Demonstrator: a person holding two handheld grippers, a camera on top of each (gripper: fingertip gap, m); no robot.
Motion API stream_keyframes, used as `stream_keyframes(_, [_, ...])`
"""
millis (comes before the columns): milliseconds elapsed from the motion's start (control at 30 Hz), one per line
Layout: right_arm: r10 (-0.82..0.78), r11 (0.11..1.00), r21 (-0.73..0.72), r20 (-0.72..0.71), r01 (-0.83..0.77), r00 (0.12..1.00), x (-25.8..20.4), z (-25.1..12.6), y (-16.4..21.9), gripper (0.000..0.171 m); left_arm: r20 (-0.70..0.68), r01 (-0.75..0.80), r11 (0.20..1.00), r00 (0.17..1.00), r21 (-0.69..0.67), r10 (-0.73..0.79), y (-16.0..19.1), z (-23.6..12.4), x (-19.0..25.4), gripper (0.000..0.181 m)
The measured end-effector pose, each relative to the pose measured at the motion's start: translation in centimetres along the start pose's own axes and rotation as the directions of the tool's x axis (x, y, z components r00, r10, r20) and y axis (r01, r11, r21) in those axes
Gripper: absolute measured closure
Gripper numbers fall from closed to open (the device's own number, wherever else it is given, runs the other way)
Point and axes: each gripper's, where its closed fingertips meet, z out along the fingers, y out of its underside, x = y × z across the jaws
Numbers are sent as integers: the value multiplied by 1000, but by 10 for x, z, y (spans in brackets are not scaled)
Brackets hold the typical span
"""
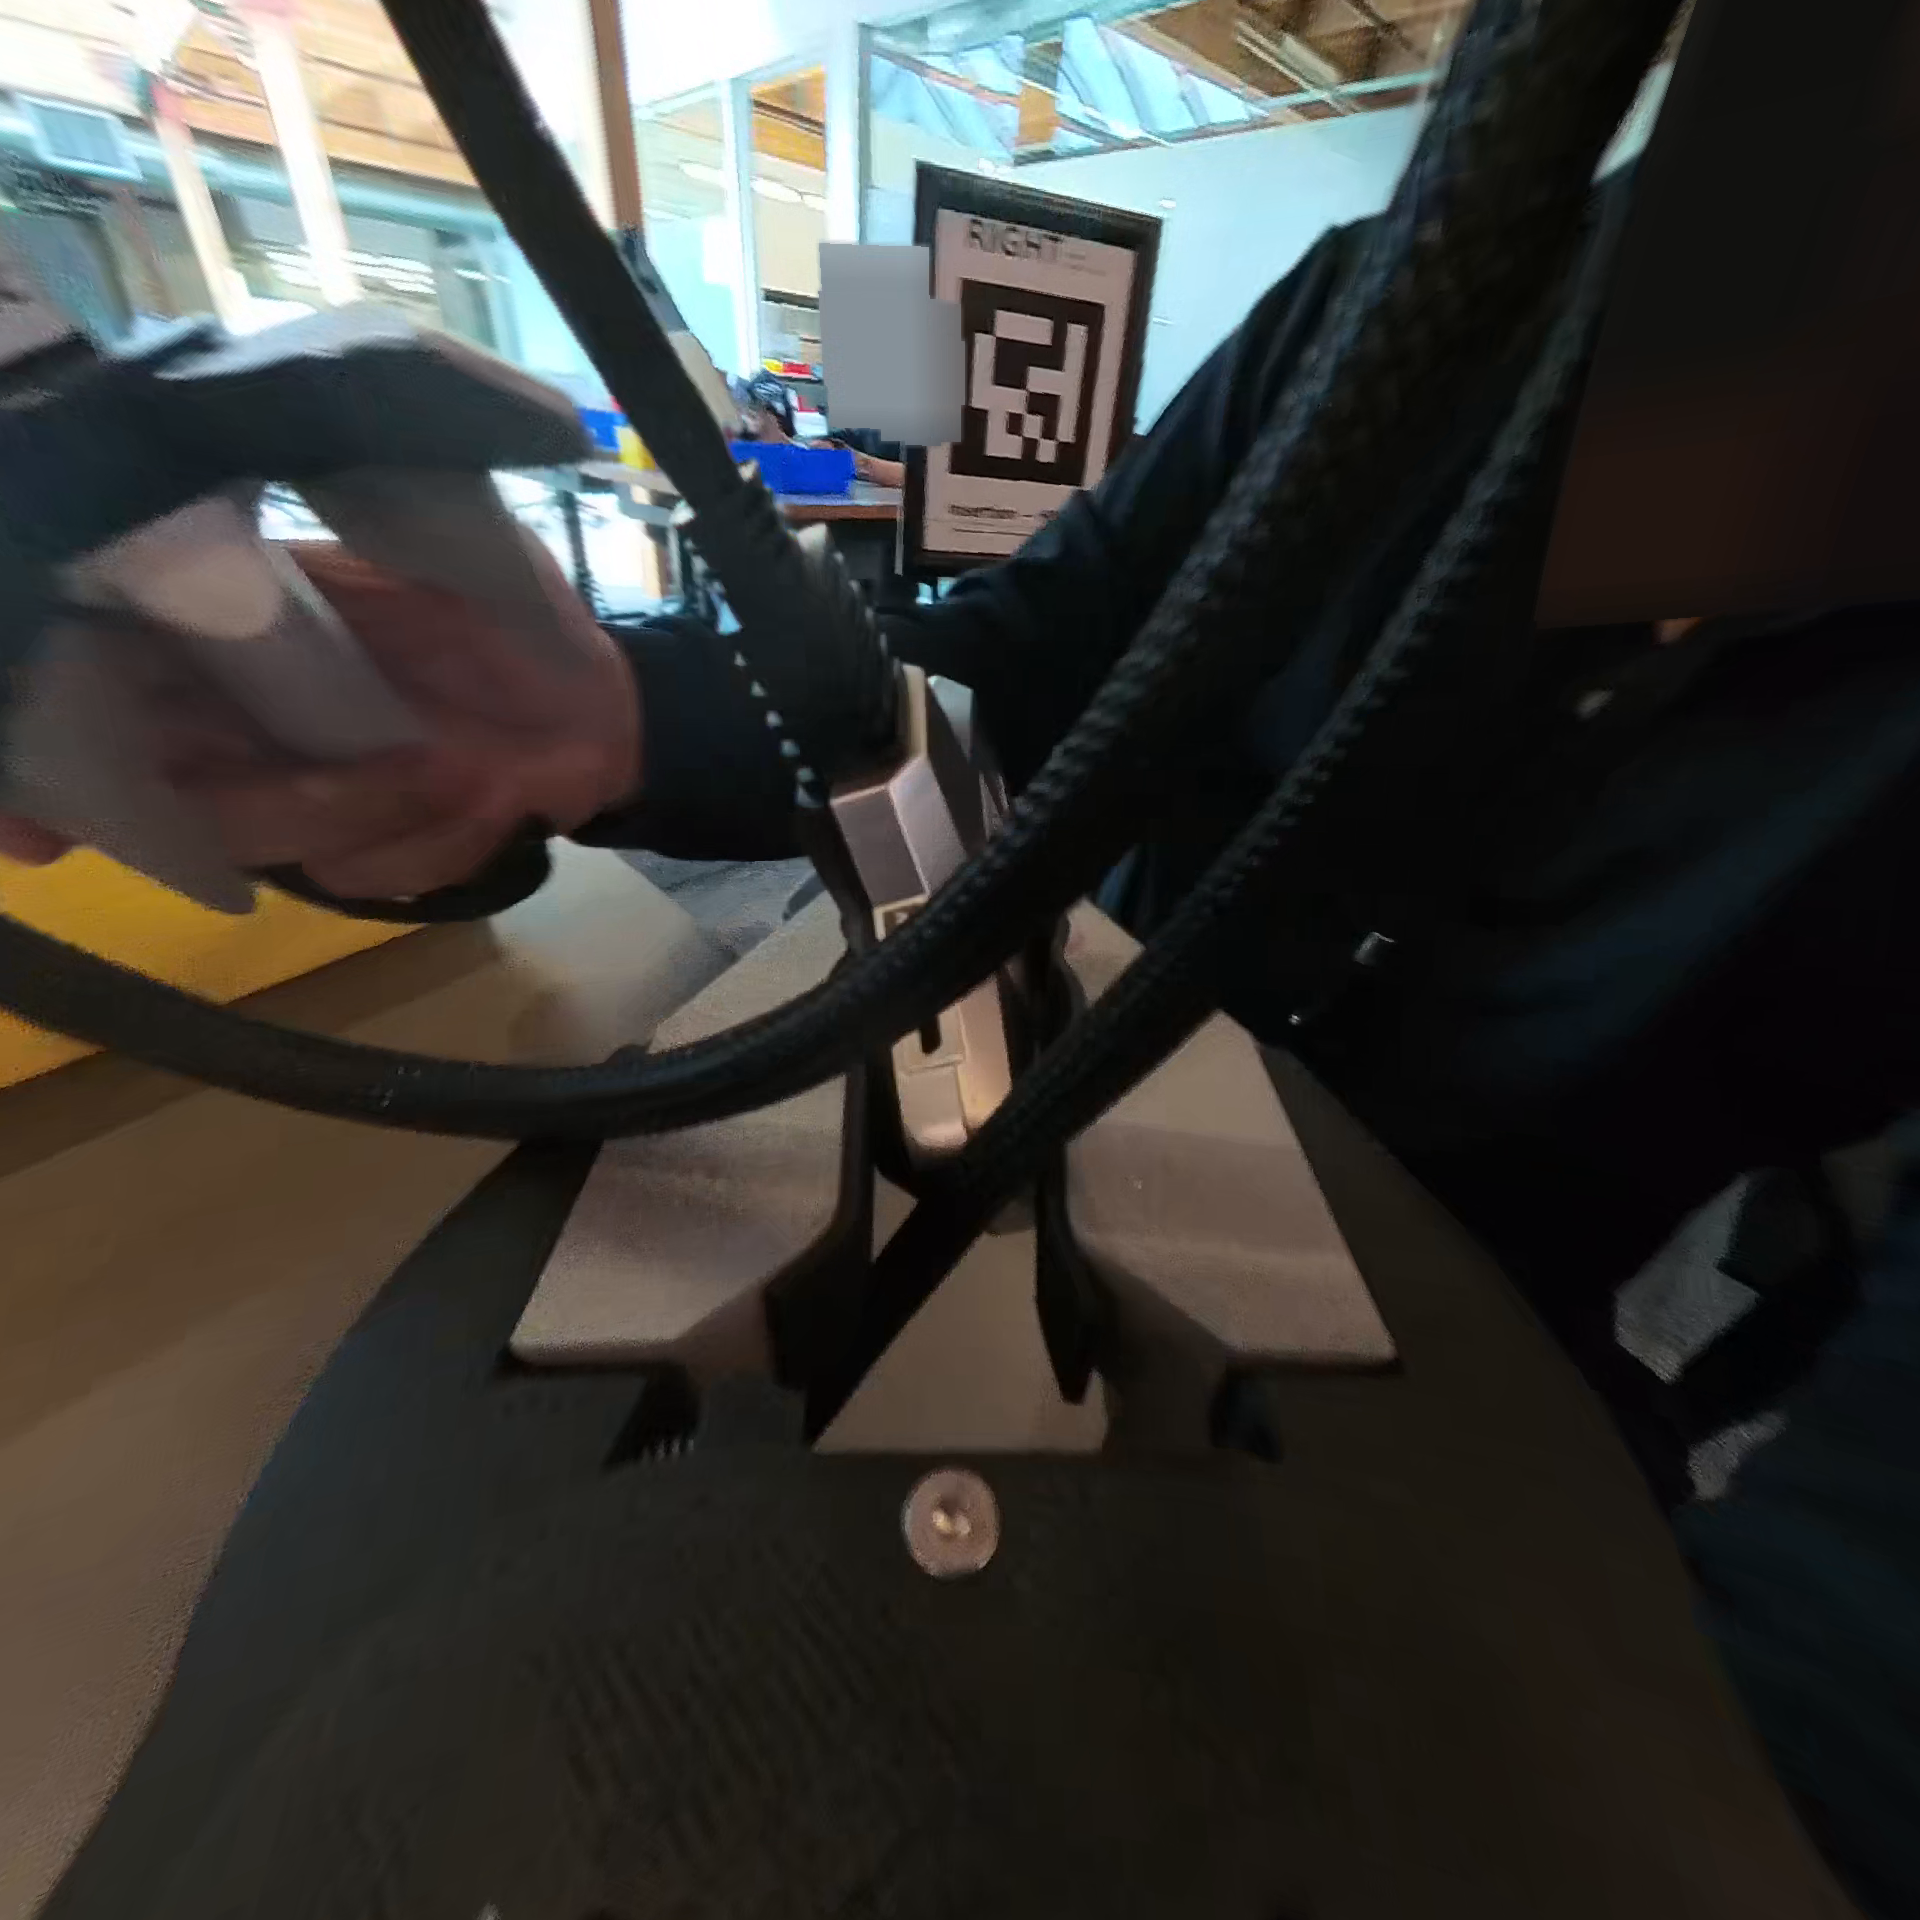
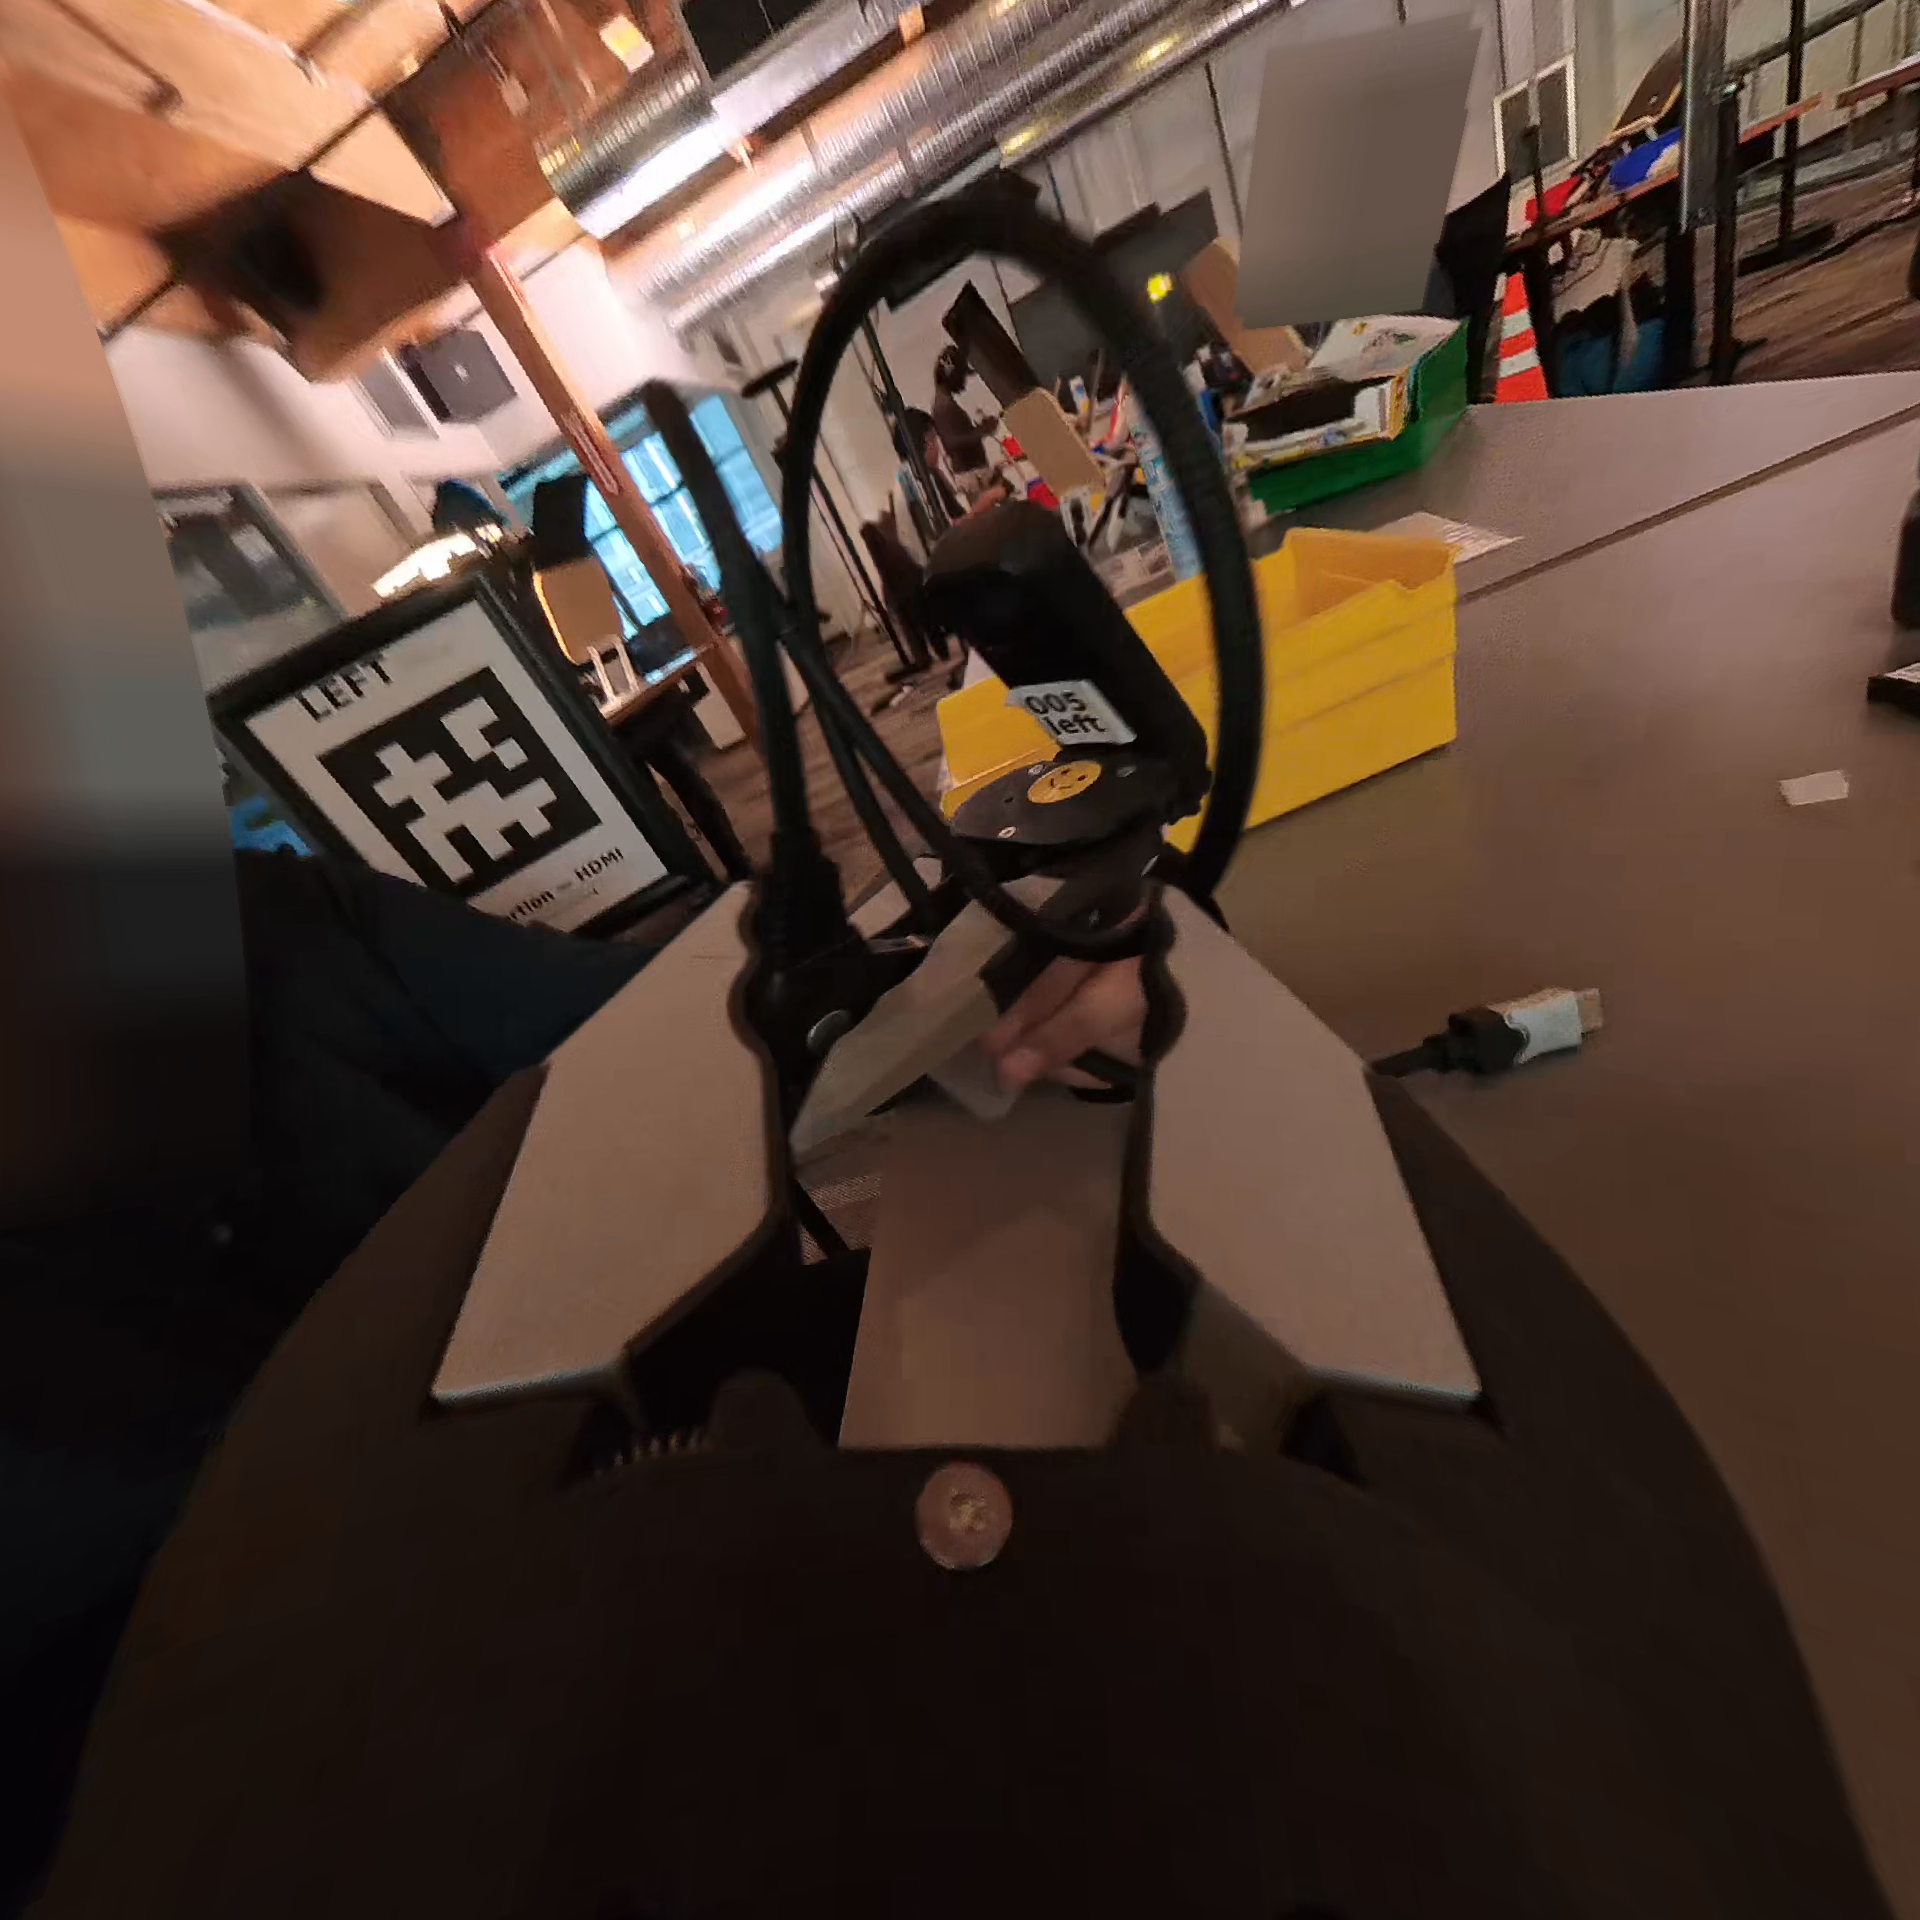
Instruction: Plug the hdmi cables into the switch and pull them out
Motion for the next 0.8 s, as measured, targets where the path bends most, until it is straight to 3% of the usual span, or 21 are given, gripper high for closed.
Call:
stream_keyframes(167, [12,998,-69,15,-11,1000,14,3,11,124,-105,27,998,994,-52,-32,8,7,16,152])
stream_keyframes(267, [-9,998,-62,0,9,1000,19,3,9,115,-127,28,997,991,-69,-36,11,9,20,152])
stream_keyframes(333, [0,998,-69,-71,-5,997,29,-2,10,89,-144,18,998,989,-56,-26,8,8,24,153])
stream_keyframes(433, [-7,993,-115,-111,-6,994,34,-9,22,86,-172,13,999,985,-47,-21,6,7,30,153])
stream_keyframes(567, [-53,998,-24,60,55,997,4,-3,9,84,-177,40,996,983,-82,-54,13,10,28,154])
stream_keyframes(633, [-74,997,-20,156,78,985,-15,2,7,95,-177,52,992,982,-116,-72,19,12,28,153])
stream_keyframes(733, [-79,978,-176,165,108,983,-22,15,31,97,-184,72,988,978,-139,-97,25,13,28,153])
stream_keyframes(800, [-78,946,-301,149,121,986,-26,18,54,104,-112,54,990,991,-134,-69,25,12,15,153])
